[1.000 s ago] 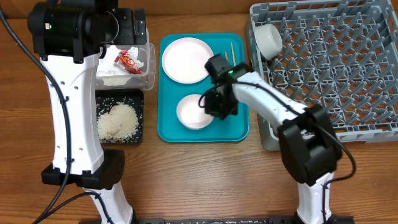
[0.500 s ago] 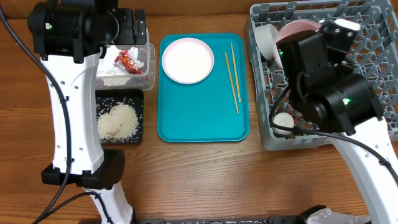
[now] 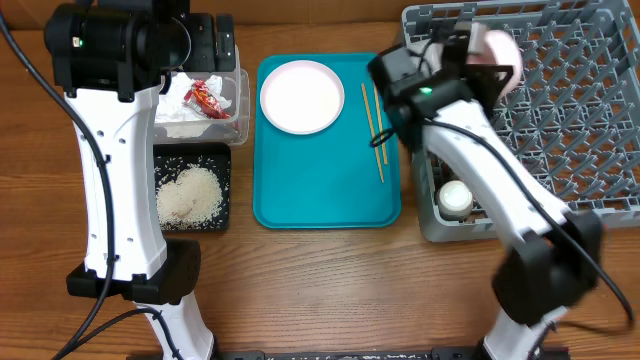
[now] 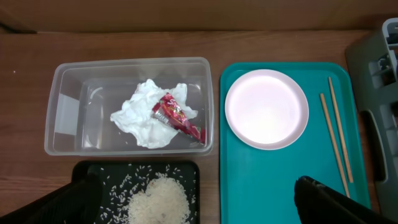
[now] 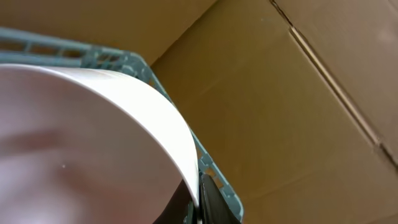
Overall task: Sort waste into correct bins and load items into the dishwasher
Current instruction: 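Carry the pink bowl into the dish rack and release it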
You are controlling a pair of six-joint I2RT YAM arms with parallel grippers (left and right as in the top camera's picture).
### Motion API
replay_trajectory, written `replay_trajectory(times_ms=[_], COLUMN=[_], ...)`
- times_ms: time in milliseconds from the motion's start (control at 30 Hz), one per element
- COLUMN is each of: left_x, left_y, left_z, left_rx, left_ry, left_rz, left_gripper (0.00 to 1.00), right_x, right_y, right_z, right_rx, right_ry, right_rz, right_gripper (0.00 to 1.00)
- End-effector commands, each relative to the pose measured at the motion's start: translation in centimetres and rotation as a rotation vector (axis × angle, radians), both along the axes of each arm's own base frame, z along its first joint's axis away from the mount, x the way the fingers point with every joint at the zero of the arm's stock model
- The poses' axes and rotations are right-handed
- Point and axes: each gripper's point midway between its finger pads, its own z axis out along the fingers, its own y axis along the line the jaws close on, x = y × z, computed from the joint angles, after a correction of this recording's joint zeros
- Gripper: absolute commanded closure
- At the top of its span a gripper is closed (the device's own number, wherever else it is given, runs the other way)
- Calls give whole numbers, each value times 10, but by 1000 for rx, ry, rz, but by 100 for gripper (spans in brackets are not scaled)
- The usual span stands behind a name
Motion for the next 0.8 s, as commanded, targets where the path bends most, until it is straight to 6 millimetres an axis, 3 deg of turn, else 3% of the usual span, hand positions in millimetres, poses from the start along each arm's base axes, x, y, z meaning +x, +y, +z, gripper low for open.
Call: replay_trajectory(times_ms=[0,267,767], left_x=[-4,-4,-4], left_y=[1,1,1], left_z=[5,5,5], left_rx=[6,6,6], left_ry=[-11,-11,-11], left_rz=[1,2,2], left_gripper=[0,0,0], right_x=[8,19,11], right_y=[0,3,-14], right_z=[-13,-53,-95], right_rx=[-93,-75,-25], right_ry=[16,90,141], right_rz=[-22,-20,-47], right_gripper=[96,96,96])
